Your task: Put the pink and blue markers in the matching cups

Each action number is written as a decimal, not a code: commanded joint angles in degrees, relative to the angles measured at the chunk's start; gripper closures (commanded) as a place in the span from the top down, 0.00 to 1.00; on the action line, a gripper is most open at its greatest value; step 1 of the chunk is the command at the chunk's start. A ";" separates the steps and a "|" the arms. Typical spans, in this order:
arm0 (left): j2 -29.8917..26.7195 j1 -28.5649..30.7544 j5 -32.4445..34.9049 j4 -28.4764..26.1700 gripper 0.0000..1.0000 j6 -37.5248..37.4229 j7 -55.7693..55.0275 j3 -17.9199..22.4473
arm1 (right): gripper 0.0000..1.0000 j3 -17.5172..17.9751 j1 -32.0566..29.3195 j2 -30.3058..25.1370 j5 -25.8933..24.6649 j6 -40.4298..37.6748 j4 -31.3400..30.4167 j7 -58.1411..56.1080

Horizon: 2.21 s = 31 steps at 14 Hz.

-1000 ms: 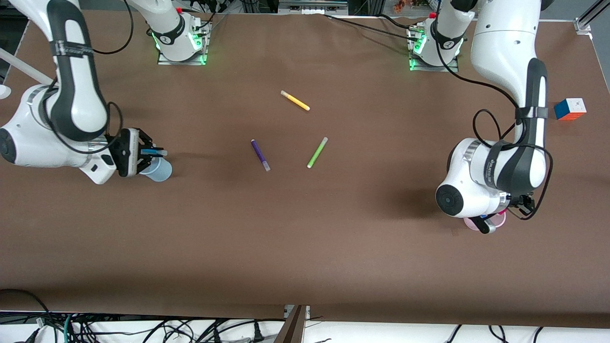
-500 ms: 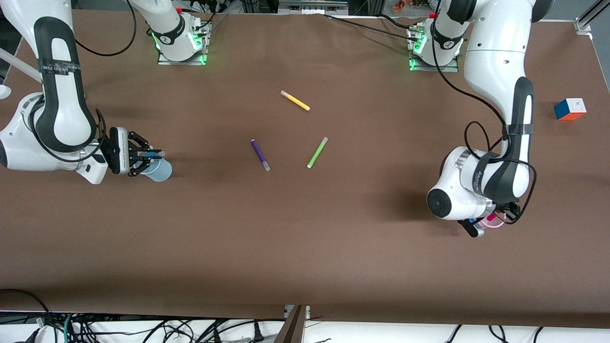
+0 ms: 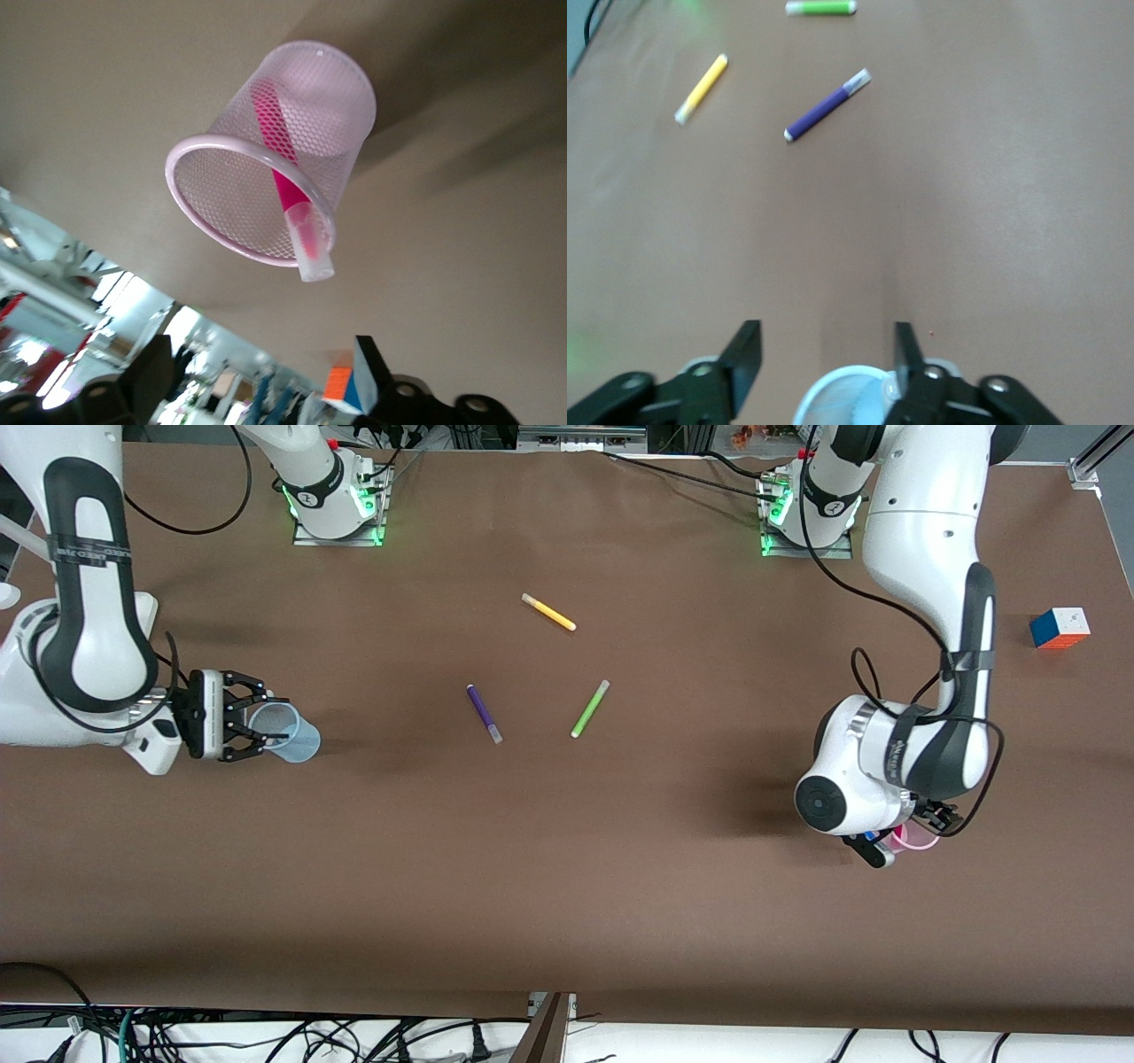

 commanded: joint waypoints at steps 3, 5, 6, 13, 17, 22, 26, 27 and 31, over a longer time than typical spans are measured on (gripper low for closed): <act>-10.72 3.49 -19.44 -0.63 1.00 -0.56 -2.78 0.21 | 1.00 -0.13 0.02 -0.63 -4.74 -7.86 10.70 32.22; -14.15 5.08 -29.29 -0.71 1.00 -1.34 -4.19 0.30 | 1.00 0.22 0.37 -0.45 -9.47 -9.97 15.35 46.05; -16.17 6.04 -31.68 -0.71 1.00 -1.96 -4.19 0.12 | 1.00 0.39 0.89 -0.37 -12.72 -10.94 17.38 51.94; -28.40 6.05 -34.52 1.56 1.00 -12.40 -5.51 -0.41 | 1.00 7.67 2.48 -4.57 -25.28 -13.41 18.01 97.36; -33.30 18.14 -34.52 -3.93 1.00 -9.39 -7.96 -12.05 | 1.00 18.03 -3.56 -13.70 -35.23 -11.66 12.40 107.20; -45.37 18.19 -34.52 -20.93 1.00 5.51 -21.60 -11.41 | 1.00 22.10 -9.47 -25.92 -38.86 -11.73 8.44 106.75; -45.28 17.47 -31.81 -20.67 1.00 4.37 -20.90 -9.98 | 1.00 22.02 -10.44 -26.73 -39.91 -12.87 8.52 106.13; -45.28 18.09 -30.40 -20.40 1.00 2.71 -19.50 -10.68 | 1.00 22.10 -10.44 -27.34 -39.65 -13.49 8.52 107.18; -45.28 19.85 -30.47 -20.31 1.00 1.64 -16.76 -11.30 | 1.00 22.02 -10.35 -26.47 -39.04 -14.02 9.48 111.24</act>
